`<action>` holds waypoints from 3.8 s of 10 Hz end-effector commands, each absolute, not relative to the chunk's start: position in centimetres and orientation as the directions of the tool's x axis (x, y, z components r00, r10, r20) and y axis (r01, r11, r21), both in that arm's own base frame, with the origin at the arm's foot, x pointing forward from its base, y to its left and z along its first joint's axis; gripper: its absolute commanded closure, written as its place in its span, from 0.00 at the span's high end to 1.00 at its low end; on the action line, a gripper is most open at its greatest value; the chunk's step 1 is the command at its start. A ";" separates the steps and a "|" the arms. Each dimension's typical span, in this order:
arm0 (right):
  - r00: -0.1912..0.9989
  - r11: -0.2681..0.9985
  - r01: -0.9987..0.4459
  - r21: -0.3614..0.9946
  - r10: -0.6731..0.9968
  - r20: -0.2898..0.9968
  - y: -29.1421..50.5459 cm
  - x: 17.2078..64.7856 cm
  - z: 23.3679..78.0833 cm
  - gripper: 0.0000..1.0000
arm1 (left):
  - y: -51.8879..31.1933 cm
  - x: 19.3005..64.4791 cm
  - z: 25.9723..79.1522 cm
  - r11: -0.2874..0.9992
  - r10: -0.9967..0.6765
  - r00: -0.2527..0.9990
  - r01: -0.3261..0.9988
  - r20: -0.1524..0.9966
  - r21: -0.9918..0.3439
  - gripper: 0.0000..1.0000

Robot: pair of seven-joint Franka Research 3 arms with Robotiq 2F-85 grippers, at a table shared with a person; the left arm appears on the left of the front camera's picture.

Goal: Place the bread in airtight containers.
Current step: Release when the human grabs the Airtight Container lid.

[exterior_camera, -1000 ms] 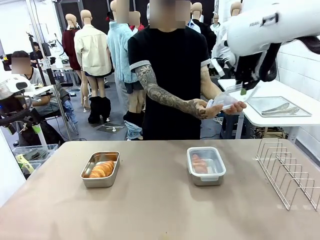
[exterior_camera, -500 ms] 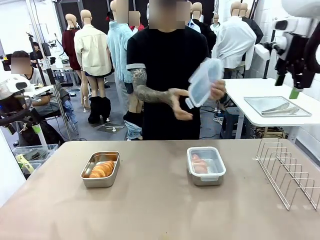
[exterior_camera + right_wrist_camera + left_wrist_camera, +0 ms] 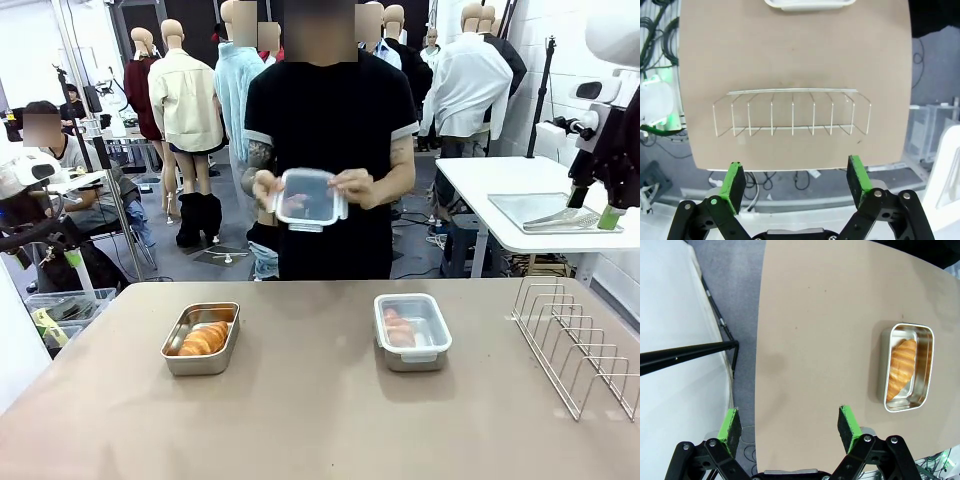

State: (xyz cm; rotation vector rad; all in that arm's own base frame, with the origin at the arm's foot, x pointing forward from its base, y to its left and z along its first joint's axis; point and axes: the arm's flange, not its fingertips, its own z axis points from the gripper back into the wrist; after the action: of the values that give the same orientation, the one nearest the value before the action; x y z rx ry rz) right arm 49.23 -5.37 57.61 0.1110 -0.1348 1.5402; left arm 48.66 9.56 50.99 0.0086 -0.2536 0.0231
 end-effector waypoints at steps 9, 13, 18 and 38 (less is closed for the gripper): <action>0.019 0.021 -1.000 -0.011 0.987 0.160 -5.1 48.7 58.1 1.00 | 9.5 48.5 50.9 0.999 0.040 0.963 -0.043 0.265 0.006 1.00; 0.019 0.021 -1.000 -0.011 0.987 0.160 -5.1 48.7 58.1 1.00 | 9.5 48.5 50.9 0.999 0.040 0.963 -0.043 0.265 0.006 1.00; 0.019 0.021 -1.000 -0.011 0.987 0.160 -5.1 48.7 58.1 1.00 | 9.5 48.5 50.9 0.999 0.040 0.963 -0.043 0.265 0.006 1.00; 0.019 0.021 -1.000 -0.011 0.987 0.160 -5.1 48.7 58.1 1.00 | 9.5 48.5 50.9 0.999 0.040 0.963 -0.043 0.265 0.006 1.00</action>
State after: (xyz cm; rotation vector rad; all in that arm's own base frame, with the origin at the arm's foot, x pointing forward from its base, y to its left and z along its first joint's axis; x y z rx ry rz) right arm 48.94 -5.13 58.15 0.1022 -0.1369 1.5437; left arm 48.66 9.56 50.99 0.0086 -0.2536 0.0231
